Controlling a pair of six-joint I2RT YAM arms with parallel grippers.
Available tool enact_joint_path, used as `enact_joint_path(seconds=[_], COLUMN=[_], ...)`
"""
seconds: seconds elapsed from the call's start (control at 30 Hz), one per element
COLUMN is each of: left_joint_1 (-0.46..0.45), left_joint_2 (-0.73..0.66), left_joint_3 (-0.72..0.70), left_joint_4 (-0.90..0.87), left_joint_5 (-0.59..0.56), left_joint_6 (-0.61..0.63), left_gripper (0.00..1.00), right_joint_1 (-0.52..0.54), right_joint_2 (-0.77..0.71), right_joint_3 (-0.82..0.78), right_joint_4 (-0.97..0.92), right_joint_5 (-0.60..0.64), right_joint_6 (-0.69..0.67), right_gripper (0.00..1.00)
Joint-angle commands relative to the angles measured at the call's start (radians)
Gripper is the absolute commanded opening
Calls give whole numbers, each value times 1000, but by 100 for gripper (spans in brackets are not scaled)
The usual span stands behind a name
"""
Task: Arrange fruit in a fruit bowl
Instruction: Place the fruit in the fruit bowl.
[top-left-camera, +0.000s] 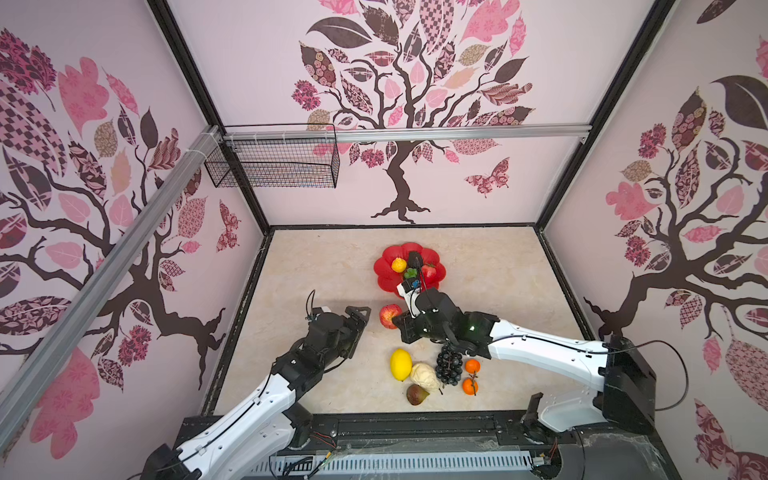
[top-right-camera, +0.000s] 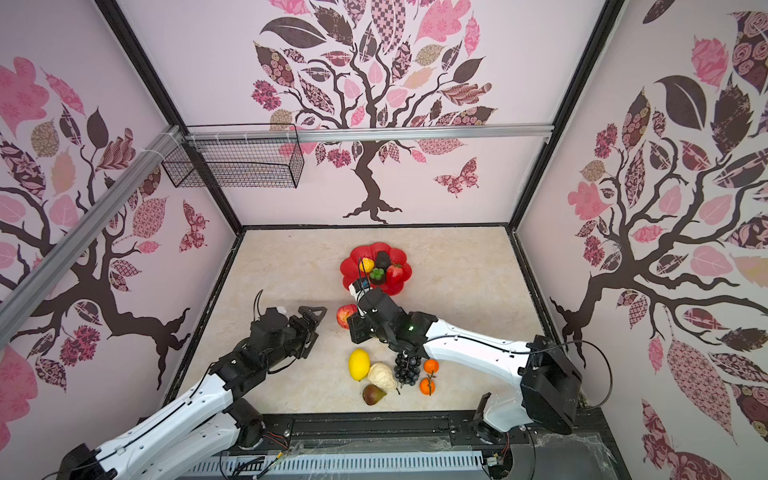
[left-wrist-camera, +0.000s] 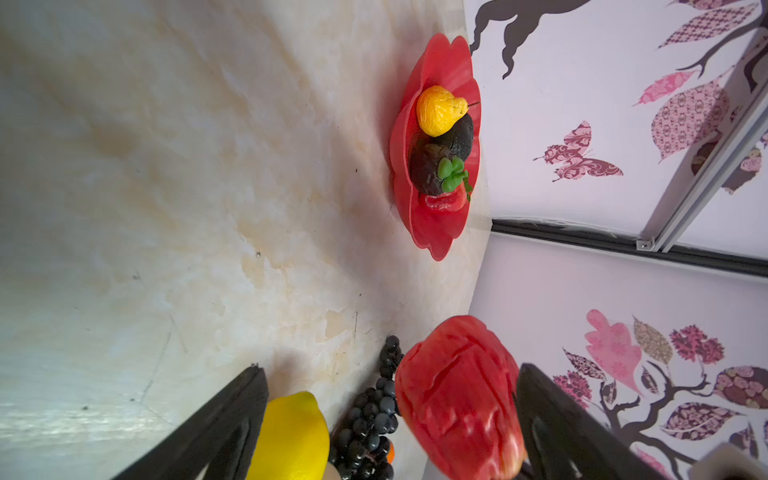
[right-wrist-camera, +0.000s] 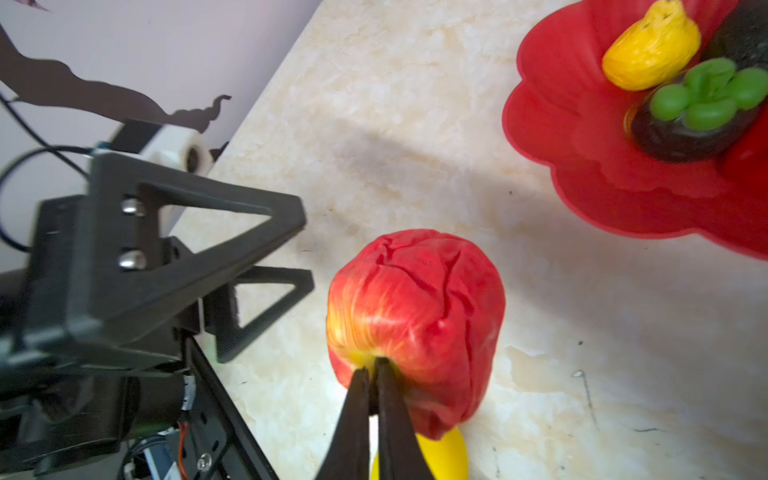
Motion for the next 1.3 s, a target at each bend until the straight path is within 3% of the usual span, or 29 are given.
enact_joint_path(seconds=[0.0, 0.23, 0.53, 0.9, 1.27], left_joint_1=[32, 36, 35, 36, 35], left_joint_2=[-60, -136, -141, -350, -283], left_joint_3=[62, 82, 9, -136, -119], left_joint_4=[-160, -273, -198, -111, -98], left_joint_5=[-77, -237, -210, -156, -176], left_joint_6=[204, 492, 782, 885, 879], left_gripper=[97, 97, 97, 97, 97], right_joint_1=[-63, -171, -252, -298, -300], right_joint_2=[45, 165, 415, 677, 844], right_joint_3=[94, 299, 593, 894, 1071], right_joint_4=[-171, -295, -385, -508, -575], right_joint_5=[16, 3, -47, -78, -84], right_joint_6=[-99, -199, -275, -316, -319], right_gripper=[4, 4, 4, 5, 5])
